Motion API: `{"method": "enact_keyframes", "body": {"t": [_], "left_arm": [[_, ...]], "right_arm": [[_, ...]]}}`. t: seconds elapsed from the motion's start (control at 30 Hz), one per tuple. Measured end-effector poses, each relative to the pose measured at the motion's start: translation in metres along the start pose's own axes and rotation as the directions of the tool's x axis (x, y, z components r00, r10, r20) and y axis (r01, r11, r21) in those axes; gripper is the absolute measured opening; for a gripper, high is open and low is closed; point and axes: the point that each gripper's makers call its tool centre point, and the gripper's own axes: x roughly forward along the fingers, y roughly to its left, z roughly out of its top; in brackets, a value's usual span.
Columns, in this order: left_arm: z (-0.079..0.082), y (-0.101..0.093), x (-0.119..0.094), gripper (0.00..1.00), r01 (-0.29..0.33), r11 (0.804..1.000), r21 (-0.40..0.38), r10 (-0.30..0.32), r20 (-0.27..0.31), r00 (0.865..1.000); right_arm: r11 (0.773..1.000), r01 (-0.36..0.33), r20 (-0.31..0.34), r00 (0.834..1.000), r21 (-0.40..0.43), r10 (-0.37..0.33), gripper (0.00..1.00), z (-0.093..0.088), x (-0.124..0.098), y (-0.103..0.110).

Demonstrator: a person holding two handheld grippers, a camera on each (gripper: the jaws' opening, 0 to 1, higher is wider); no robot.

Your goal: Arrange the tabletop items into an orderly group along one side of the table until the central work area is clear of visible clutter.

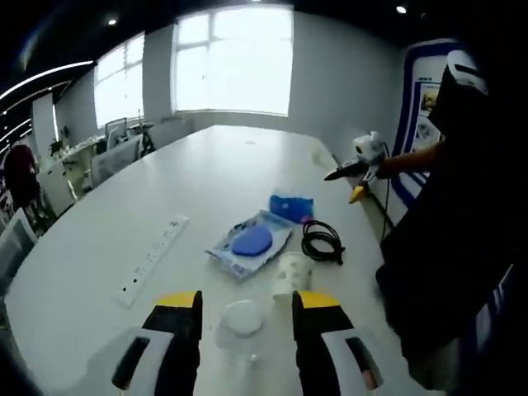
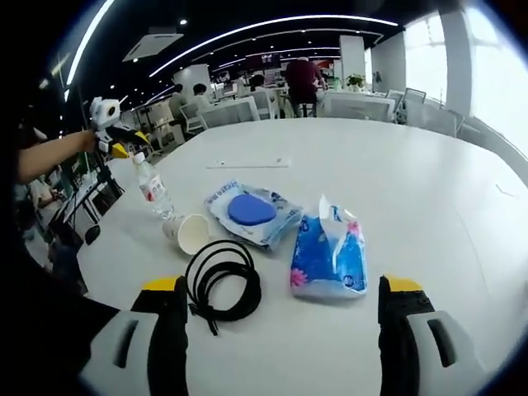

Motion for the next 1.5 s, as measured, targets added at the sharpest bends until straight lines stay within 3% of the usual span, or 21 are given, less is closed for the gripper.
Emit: {"method": "enact_keyframes", "body": {"t": [0.27,0.37,0.4,0.5,0.63,0.7,0.8,0.87,0.9,1.03,1.17,1.27,1.5], "left_arm": [[-0.011,-0.022,-0.014,0.63,-0.116,0.983,-0.142,0.124,0.048,0.991],[-0.015,-0.027,-0.018,0.68,-0.213,0.955,-0.206,0.236,0.091,0.968],[-0.016,-0.029,-0.019,0.72,-0.221,0.951,-0.216,0.246,0.097,0.964],[-0.022,-0.041,-0.023,0.77,-0.28,0.91,-0.305,0.329,0.122,0.937],[-0.033,-0.061,-0.025,0.83,-0.304,0.897,-0.321,0.357,0.118,0.927],[-0.042,-0.073,-0.027,0.87,-0.343,0.877,-0.336,0.391,0.088,0.916],[-0.044,-0.093,-0.024,0.9,-0.346,0.861,-0.371,0.403,0.084,0.912],[-0.048,-0.1,-0.025,0.91,-0.364,0.849,-0.383,0.423,0.079,0.903],[-0.051,-0.104,-0.025,0.93,-0.386,0.836,-0.391,0.446,0.073,0.892],[-0.066,-0.113,-0.024,0.96,-0.401,0.818,-0.413,0.459,0.048,0.887],[-0.067,-0.129,-0.023,0.99,-0.414,0.798,-0.438,0.481,0.048,0.876],[-0.062,-0.138,-0.022,1.0,-0.415,0.773,-0.481,0.5,0.059,0.864],[-0.062,-0.143,-0.021,1.0,-0.439,0.775,-0.456,0.512,0.045,0.858]], "right_arm": [[0.999,-0.045,0.029,0.999,-0.009,0.045,0.94,0.011,0.002,0.008],[0.998,-0.058,0.043,0.997,-0.013,0.059,0.94,0.016,0.004,0.009],[0.998,-0.06,0.046,0.997,-0.014,0.06,0.95,0.017,0.004,0.008],[0.998,-0.07,0.065,0.995,-0.002,0.07,0.96,0.021,0.004,0.008],[0.997,-0.074,0.074,0.994,0.001,0.074,0.97,0.023,0.004,0.007],[0.997,-0.078,0.081,0.994,0.001,0.078,0.97,0.024,0.005,0.005],[0.996,-0.085,0.079,0.993,0.0,0.085,0.98,0.023,0.006,0.004],[0.996,-0.093,0.08,0.992,-0.005,0.093,0.99,0.024,0.005,0.006],[0.996,-0.093,0.075,0.993,-0.009,0.094,0.99,0.022,0.006,0.007],[0.995,-0.099,0.073,0.992,-0.019,0.1,0.99,0.022,0.007,0.008],[0.994,-0.107,0.065,0.992,-0.037,0.11,0.99,0.023,0.006,0.011],[0.993,-0.116,0.074,0.99,-0.032,0.118,0.99,0.026,0.001,0.016],[0.992,-0.113,0.08,0.99,-0.046,0.117,0.99,0.022,-0.004,0.025]]}}
